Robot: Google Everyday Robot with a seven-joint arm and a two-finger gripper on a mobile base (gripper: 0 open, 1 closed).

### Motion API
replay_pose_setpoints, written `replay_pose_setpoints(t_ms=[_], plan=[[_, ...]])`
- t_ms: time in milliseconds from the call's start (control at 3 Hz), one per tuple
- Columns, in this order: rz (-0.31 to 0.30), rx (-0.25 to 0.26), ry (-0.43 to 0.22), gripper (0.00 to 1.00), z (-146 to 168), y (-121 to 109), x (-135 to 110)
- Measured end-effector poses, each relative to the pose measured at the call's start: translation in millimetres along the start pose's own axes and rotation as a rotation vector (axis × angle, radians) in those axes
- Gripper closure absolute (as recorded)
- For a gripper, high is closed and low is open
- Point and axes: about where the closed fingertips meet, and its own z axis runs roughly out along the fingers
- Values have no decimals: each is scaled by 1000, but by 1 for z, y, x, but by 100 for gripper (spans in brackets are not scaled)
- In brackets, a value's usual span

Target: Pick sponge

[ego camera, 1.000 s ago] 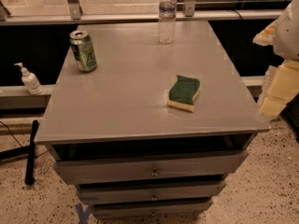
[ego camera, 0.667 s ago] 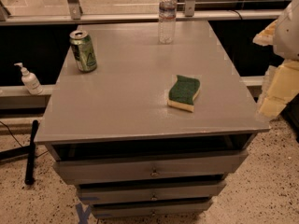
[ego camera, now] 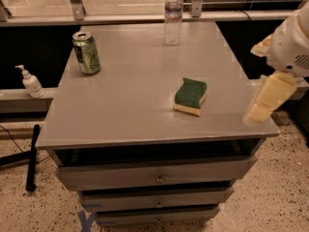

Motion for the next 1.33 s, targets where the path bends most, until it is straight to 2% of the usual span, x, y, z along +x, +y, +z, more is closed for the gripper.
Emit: replay_pose_setpoints(t_ms=[667, 1000, 1333], plan=[[174, 25, -189, 0, 66, -53, -28], [237, 7, -263, 0, 91, -60, -42], [271, -18, -323, 0, 110, -55, -58]])
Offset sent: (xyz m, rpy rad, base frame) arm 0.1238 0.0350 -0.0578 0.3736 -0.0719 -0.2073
